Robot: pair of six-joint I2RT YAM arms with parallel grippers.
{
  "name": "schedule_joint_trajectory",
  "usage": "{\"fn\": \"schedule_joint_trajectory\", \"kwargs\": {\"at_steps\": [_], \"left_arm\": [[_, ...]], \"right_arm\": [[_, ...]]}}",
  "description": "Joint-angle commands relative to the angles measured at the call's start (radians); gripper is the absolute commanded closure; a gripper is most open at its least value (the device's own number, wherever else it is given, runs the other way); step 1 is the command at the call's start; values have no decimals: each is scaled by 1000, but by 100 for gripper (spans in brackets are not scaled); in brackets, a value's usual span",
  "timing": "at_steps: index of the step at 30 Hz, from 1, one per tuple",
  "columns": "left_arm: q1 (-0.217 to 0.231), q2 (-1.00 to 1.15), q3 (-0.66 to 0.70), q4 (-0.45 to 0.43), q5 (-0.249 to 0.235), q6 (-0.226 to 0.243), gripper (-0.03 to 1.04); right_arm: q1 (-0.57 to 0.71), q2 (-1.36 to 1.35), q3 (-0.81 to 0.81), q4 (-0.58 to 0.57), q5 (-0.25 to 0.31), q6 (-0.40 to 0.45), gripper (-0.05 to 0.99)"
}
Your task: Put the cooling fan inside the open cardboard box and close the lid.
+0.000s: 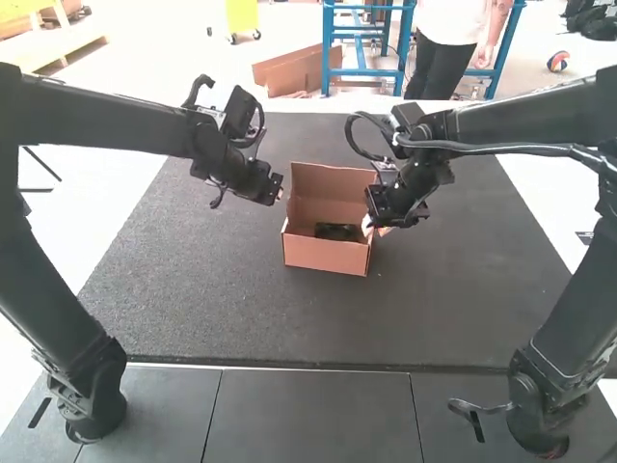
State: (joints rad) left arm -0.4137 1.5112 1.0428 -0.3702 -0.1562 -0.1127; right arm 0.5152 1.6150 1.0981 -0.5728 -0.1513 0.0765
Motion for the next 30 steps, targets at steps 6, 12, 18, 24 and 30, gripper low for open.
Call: {"fn": "schedule_joint_trajectory", "kwargs": {"at_steps": [6, 12, 18, 24, 30], "left_arm": [[70, -77, 59, 73, -59, 31, 4], [56, -45, 169, 125, -55, 39, 4], [-10, 23, 261, 122, -54, 39, 4], [-43, 93, 315, 122, -52, 39, 4], [-69, 167, 361, 126, -49, 39, 4]], "right_arm": [[2, -66, 40, -78, -94, 39, 2], [-67, -181, 40, -88, -122, 25, 2], [-187, -305, -10, 53, 39, 19, 2], [-327, -374, -50, 202, 133, 22, 2], [-389, -388, -43, 225, 148, 45, 2]]}}
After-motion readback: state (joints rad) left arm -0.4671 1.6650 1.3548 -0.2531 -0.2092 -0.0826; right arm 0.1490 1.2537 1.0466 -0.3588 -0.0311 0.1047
